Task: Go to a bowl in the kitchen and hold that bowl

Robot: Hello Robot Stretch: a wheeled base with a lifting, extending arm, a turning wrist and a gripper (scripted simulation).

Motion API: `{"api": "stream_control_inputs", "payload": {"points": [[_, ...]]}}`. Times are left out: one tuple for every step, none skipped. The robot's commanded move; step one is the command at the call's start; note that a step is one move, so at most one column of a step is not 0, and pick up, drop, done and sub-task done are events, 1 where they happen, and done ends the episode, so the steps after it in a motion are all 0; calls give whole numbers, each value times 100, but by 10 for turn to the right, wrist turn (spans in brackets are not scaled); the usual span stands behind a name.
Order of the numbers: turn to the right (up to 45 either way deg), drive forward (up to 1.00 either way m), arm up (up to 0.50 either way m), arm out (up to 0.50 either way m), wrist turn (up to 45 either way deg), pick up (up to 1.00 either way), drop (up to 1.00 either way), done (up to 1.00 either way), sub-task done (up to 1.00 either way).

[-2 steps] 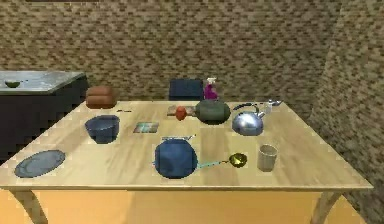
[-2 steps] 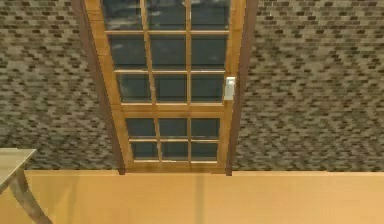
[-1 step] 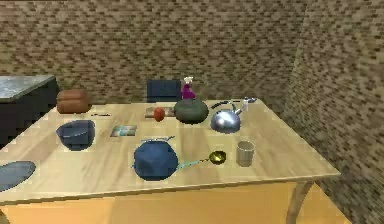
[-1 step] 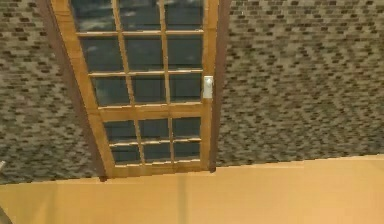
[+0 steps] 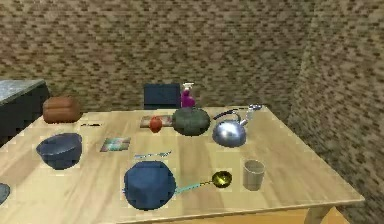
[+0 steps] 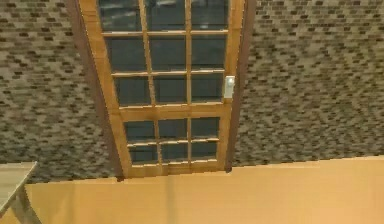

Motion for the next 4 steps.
{"api": "stream_control_inputs", "payload": {"points": [[-450,0,0,0,0,0,0,0,0],[-450,0,0,0,0,0,0,0,0],[-330,0,0,0,0,0,0,0,0],[420,0,0,0,0,0,0,0,0]]}}
